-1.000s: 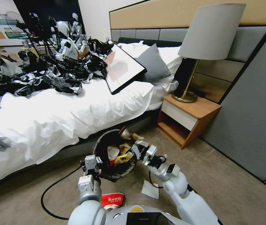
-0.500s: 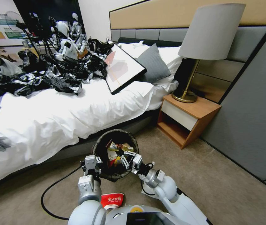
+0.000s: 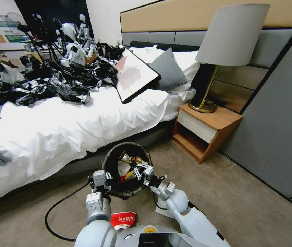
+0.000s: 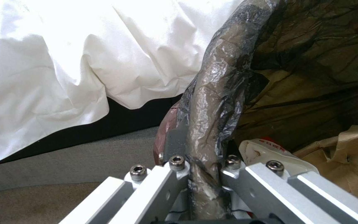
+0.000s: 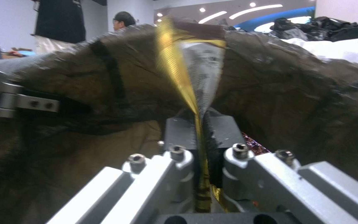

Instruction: Pick up the trash bin, then pick up the garbage from the floor and place it into the trash bin.

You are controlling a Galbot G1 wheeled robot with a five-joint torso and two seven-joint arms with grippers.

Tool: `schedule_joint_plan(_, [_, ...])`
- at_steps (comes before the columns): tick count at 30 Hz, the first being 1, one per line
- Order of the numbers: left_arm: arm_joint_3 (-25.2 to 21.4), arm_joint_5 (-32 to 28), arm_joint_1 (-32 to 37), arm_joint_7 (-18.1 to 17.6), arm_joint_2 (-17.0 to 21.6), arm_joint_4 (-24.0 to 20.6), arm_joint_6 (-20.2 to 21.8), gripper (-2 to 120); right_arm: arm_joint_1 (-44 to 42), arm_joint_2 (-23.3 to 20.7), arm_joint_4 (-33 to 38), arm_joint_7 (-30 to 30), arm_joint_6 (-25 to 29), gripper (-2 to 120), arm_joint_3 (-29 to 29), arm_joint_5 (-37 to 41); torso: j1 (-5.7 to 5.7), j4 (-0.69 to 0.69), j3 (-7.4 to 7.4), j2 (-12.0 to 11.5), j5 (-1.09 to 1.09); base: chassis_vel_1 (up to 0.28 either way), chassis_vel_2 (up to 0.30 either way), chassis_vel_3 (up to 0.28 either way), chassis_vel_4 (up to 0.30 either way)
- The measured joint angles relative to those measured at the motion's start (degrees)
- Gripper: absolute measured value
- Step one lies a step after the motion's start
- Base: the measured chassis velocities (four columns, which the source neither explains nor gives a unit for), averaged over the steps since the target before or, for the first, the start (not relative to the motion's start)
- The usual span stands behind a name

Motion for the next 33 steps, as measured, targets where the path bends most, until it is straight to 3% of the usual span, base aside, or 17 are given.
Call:
schedule_joint_plan(23, [0.0, 0.0, 0.0, 0.0, 0.0, 0.0, 0.0, 0, -1.72, -0.26, 1.43, 0.09, 0.04, 98, 0.56, -0.75, 0.0, 0.0, 0.0, 0.0, 0.0, 0.0, 0.0, 0.0, 0.0])
schedule_joint_plan(33, [0.0, 0.0, 0.0, 0.0, 0.0, 0.0, 0.0, 0, -3.32, -1.08, 5.28, 0.0, 0.47, 100, 2.19, -1.13, 0.0, 0.0, 0.0, 0.0, 0.0, 0.0, 0.0, 0.0, 0.0])
